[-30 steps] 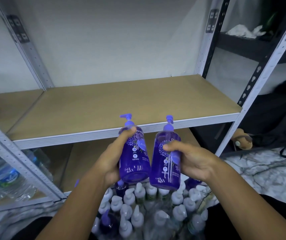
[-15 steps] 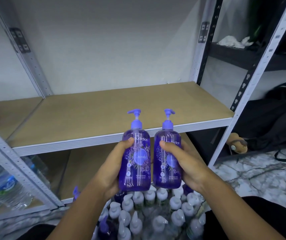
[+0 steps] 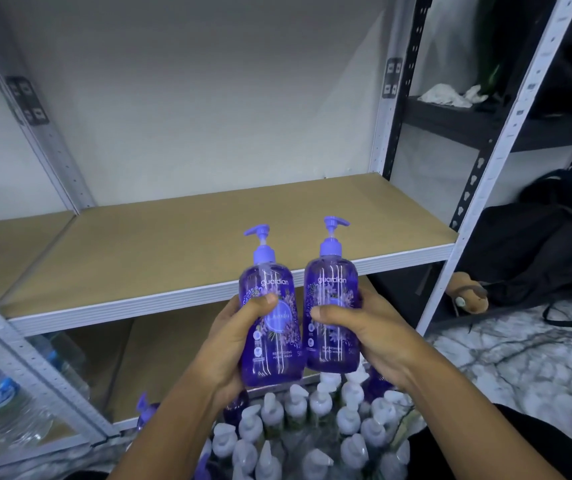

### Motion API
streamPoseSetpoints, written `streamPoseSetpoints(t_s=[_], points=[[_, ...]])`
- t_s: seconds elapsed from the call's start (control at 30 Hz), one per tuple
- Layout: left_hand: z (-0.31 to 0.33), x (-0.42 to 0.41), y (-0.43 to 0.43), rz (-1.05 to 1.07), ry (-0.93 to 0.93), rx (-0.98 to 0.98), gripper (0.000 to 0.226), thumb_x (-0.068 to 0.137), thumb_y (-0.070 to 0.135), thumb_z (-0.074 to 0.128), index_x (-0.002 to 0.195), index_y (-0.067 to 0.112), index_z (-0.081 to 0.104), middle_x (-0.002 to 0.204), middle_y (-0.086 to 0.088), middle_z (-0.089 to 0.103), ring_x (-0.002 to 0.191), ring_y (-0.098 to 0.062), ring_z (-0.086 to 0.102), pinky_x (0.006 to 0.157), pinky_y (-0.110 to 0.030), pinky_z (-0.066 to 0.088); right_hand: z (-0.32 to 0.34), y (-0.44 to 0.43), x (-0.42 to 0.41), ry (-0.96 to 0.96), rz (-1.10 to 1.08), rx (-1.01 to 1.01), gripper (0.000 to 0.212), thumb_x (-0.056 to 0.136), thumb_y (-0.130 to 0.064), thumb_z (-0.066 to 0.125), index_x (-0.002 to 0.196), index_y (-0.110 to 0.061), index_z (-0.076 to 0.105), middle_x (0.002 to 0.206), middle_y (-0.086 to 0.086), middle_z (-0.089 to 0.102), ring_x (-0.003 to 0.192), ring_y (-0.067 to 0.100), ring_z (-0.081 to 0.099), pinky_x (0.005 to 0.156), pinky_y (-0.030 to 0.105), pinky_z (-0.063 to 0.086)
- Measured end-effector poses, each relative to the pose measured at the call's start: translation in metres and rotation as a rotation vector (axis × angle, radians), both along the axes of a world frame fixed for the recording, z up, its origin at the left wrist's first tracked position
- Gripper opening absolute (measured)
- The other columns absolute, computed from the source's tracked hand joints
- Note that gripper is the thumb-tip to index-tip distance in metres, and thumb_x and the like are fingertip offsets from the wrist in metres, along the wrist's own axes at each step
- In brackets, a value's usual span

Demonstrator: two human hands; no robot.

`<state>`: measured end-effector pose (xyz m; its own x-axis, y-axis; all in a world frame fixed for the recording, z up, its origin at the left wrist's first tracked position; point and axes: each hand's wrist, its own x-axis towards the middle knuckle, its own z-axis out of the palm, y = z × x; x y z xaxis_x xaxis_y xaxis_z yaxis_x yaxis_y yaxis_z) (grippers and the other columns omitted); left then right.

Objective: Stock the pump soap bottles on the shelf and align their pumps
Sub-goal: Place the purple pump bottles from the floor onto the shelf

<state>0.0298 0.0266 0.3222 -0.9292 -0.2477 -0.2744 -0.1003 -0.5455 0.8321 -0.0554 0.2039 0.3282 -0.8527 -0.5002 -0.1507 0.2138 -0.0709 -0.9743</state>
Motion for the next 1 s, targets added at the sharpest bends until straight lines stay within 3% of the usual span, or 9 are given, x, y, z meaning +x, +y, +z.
streamPoseSetpoints(t_s=[0.1, 0.2, 0.3, 0.47, 0.57, 0.67, 0.87, 1.0], points=[[0.006, -0.010, 0.003, -0.044, -0.028, -0.016, 0.062, 0.070, 0.037, 0.074, 0.121, 0.003, 0.066, 0.109, -0.024, 0.072, 0.087, -0.034, 0.071, 0.076, -0.045, 0.058, 0.003, 0.002, -0.014, -0.002, -0.014, 0.021, 0.045, 0.073, -0.001, 0.082, 0.114, -0.012, 0.065, 0.104, 0.015, 0.075, 0.095, 0.036, 0.073, 0.087, 0.056, 0.058], [0.014, -0.029, 0.003, -0.083, -0.028, -0.021, 0.050, 0.073, 0.042, 0.067, 0.109, 0.007, 0.070, 0.101, -0.019, 0.072, 0.097, -0.037, 0.066, 0.086, -0.046, 0.051, 0.011, 0.006, -0.036, 0.039, -0.022, 0.043, 0.056, 0.063, -0.007, 0.086, 0.114, -0.015, 0.064, 0.101, 0.012, 0.075, 0.095, 0.035, 0.073, 0.088, 0.053, 0.058], [0.023, -0.056, 0.000, -0.105, -0.013, -0.021, 0.045, 0.074, 0.044, 0.065, 0.104, 0.012, 0.071, 0.096, -0.017, 0.071, 0.099, -0.037, 0.066, 0.075, -0.040, 0.053, 0.021, 0.008, -0.067, 0.109, -0.052, 0.077, 0.047, 0.069, -0.007, 0.082, 0.112, -0.015, 0.064, 0.096, 0.011, 0.075, 0.086, 0.028, 0.073, 0.085, 0.047, 0.058], [0.032, -0.115, -0.004, -0.110, -0.027, -0.025, 0.048, 0.073, 0.035, 0.070, 0.114, 0.009, 0.067, 0.097, -0.020, 0.070, 0.081, -0.030, 0.068, 0.070, -0.038, 0.056, 0.026, 0.007, -0.124, 0.207, -0.159, 0.080, 0.042, 0.067, -0.012, 0.079, 0.106, -0.018, 0.065, 0.093, 0.010, 0.075, 0.081, 0.024, 0.072, 0.078, 0.043, 0.060], [0.031, -0.149, -0.005, -0.102, -0.029, -0.024, 0.062, 0.069, 0.033, 0.073, 0.125, 0.008, 0.063, 0.107, -0.022, 0.069, 0.087, -0.031, 0.069, 0.070, -0.038, 0.060, 0.025, 0.006, -0.156, 0.238, -0.206, 0.082, 0.041, 0.070, -0.009, 0.078, 0.107, -0.020, 0.062, 0.090, 0.005, 0.074, 0.078, 0.019, 0.072, 0.072, 0.038, 0.060], [0.024, -0.176, -0.004, -0.100, -0.001, 0.032, 0.062, 0.072, 0.031, 0.072, 0.128, 0.008, 0.061, 0.104, -0.020, 0.071, 0.091, -0.031, 0.070, 0.075, -0.039, 0.059, 0.022, 0.008, -0.182, 0.268, -0.203, 0.081, 0.041, 0.075, -0.005, 0.075, 0.109, -0.023, 0.061, 0.093, 0.003, 0.075, 0.082, 0.018, 0.073, 0.069, 0.033, 0.059], [0.008, -0.213, 0.001, -0.106, 0.036, 0.005, 0.057, 0.082, 0.028, 0.067, 0.134, 0.006, 0.057, 0.104, -0.022, 0.068, 0.087, -0.032, 0.069, 0.071, -0.040, 0.059, 0.005, 0.009, -0.216, 0.285, -0.189, 0.073, 0.055, 0.063, -0.011, 0.074, 0.116, -0.019, 0.060, 0.099, 0.009, 0.073, 0.087, 0.021, 0.071, 0.077, 0.038, 0.060], [-0.008, -0.228, 0.001, -0.083, 0.019, -0.040, 0.060, 0.084, 0.029, 0.067, 0.136, 0.003, 0.054, 0.107, -0.024, 0.065, 0.089, -0.035, 0.065, 0.075, -0.043, 0.057, -0.004, 0.013, -0.224, 0.301, -0.169, 0.036, 0.057, 0.065, -0.012, 0.074, 0.119, -0.021, 0.058, 0.105, 0.014, 0.071, 0.090, 0.021, 0.070, 0.083, 0.040, 0.059]])
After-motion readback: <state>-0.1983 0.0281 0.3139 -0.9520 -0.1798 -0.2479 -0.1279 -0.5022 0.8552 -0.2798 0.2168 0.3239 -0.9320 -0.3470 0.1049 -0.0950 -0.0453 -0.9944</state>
